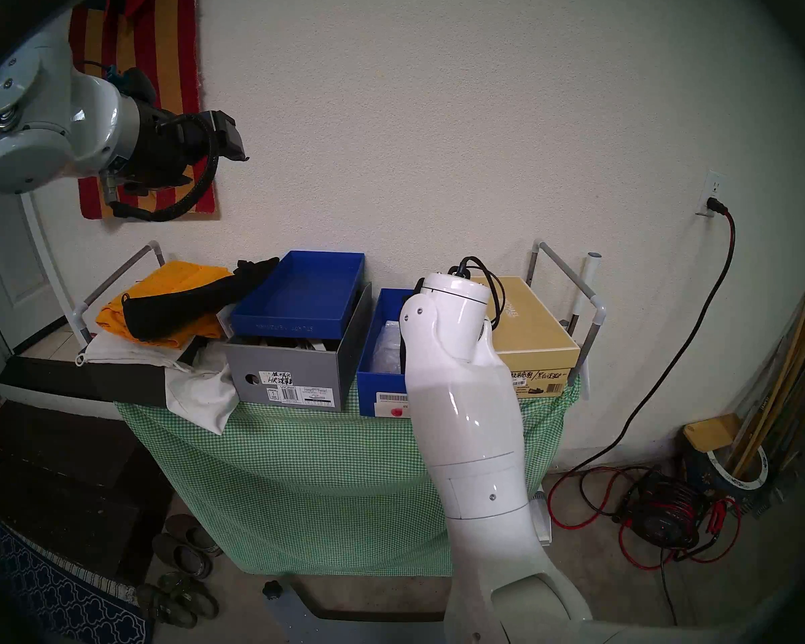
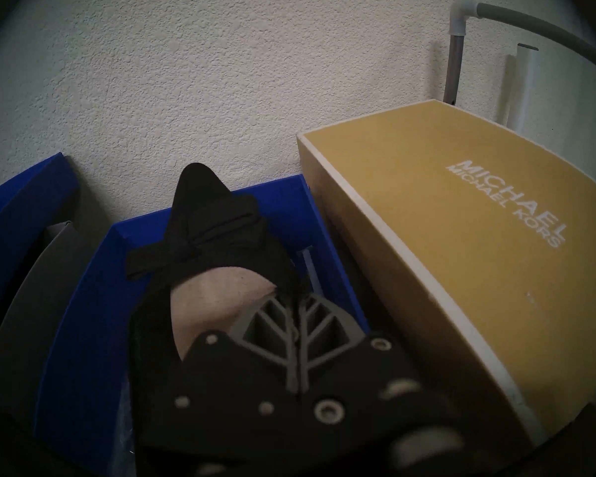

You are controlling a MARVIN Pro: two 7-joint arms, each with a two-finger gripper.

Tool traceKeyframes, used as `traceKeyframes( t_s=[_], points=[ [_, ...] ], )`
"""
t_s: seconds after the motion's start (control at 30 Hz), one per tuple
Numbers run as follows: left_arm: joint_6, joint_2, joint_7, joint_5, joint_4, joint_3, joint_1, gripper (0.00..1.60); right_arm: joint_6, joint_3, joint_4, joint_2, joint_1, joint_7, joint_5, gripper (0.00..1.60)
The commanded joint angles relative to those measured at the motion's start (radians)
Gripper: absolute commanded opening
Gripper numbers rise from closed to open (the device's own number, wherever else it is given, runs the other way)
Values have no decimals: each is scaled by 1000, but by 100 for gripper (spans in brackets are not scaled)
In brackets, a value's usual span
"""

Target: Put shoes into shoe box

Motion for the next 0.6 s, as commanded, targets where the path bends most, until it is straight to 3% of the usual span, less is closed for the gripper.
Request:
traceKeyframes(
  t_s=[0.0,0.07,0.3,0.33,0.5,0.53,0.57],
  points=[
    [-4,-4,3,-2,3,-1,2,160,-1,-17,-23,-4,-5,-101,16,67],
    [-4,-4,2,-2,3,-1,1,160,-1,-27,-39,0,-11,-108,23,160],
    [-5,-4,2,-2,3,0,1,160,-1,-69,-93,10,-26,-156,29,160],
    [-5,-4,2,-2,3,0,1,160,-1,-72,-103,14,-29,-104,6,160],
    [-6,-5,2,-2,3,0,1,160,-1,-111,-134,15,-28,-105,-22,160],
    [-6,-5,2,-2,3,0,1,160,-47,-173,-157,21,-30,-108,-101,160],
    [-6,-5,2,-2,3,0,1,160,-60,-187,-160,24,-31,-102,-119,160]
  ],
)
